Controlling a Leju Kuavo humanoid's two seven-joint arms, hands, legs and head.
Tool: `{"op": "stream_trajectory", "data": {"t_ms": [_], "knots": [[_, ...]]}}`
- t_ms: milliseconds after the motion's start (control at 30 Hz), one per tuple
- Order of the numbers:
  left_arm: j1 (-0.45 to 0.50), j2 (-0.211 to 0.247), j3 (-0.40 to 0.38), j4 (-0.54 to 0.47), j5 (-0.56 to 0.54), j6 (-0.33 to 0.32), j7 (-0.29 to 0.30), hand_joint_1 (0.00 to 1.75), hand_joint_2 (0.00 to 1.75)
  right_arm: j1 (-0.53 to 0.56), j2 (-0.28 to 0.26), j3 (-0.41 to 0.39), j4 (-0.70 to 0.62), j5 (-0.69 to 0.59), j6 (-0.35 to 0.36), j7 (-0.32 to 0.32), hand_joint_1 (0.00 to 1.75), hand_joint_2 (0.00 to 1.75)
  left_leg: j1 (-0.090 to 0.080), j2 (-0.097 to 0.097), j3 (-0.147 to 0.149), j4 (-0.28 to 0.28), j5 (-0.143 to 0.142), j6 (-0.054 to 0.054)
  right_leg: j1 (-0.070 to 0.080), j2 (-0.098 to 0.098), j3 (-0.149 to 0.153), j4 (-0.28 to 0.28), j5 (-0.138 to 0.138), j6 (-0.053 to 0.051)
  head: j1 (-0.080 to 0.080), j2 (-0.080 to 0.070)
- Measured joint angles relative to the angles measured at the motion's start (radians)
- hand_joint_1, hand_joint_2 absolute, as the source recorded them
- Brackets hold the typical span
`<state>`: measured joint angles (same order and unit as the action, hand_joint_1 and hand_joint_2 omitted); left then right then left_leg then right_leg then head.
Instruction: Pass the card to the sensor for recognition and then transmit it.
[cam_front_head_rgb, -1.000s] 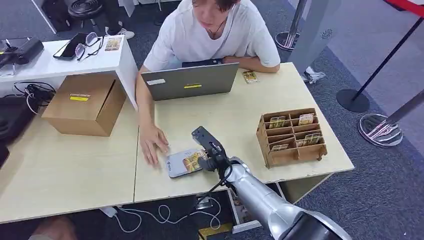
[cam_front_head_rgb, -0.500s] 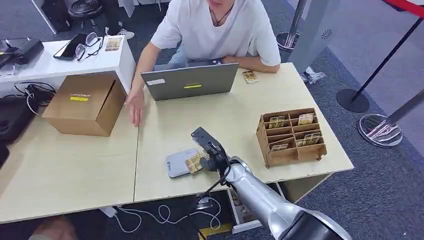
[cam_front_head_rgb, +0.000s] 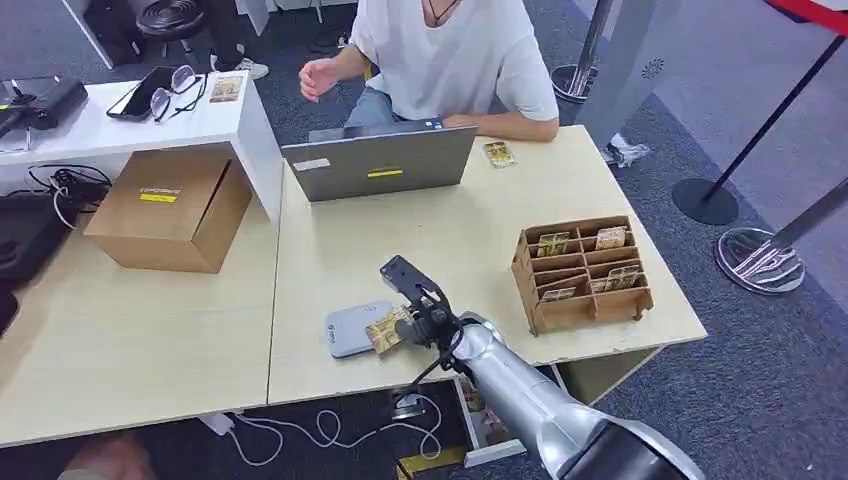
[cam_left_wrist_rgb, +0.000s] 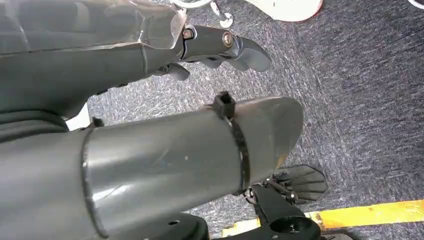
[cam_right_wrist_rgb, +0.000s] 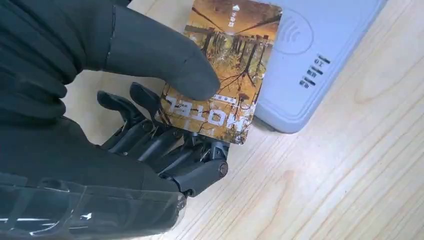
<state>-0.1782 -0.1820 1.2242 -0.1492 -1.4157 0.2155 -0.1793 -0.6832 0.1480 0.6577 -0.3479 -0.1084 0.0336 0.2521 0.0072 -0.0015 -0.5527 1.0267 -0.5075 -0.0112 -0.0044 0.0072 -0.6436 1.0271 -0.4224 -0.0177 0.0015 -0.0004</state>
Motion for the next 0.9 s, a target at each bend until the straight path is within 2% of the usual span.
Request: {"op": "stream_trajectory", "data": {"t_ms": [333,600,800,900], "knots": [[0.000,0.000,0.001,0.000,-0.017,-0.011,0.002,0.00,0.00,0.016,0.000,-0.011,-0.040,-0.003,0.080,-0.030,1.75,1.75,0.001,0.000,0.000,0.000,0.000,0.000,0.001,0.000,0.000,0.000,0.000,0.000,0.000,0.000],[0.000,0.000,0.001,0.000,-0.032,-0.016,-0.006,0.00,0.00,0.029,-0.005,-0.022,-0.092,-0.071,0.136,0.017,1.75,1.75,0.001,0.000,0.000,0.000,0.000,0.000,0.001,0.000,0.000,0.000,0.000,0.000,0.000,0.000],[0.000,0.000,0.001,0.000,-0.034,-0.016,-0.005,0.00,0.00,0.042,-0.018,-0.006,-0.128,-0.056,0.158,0.014,1.75,1.75,0.001,0.000,-0.001,0.000,0.000,0.000,0.001,0.000,0.000,0.000,0.000,0.000,0.000,0.000],[0.001,0.000,0.001,0.000,-0.035,-0.016,-0.024,0.00,0.00,0.042,-0.020,0.020,-0.152,-0.055,0.177,0.003,1.75,1.75,0.001,0.000,-0.001,0.000,0.000,0.000,0.001,0.000,0.000,0.000,0.000,0.000,0.000,0.000]]}}
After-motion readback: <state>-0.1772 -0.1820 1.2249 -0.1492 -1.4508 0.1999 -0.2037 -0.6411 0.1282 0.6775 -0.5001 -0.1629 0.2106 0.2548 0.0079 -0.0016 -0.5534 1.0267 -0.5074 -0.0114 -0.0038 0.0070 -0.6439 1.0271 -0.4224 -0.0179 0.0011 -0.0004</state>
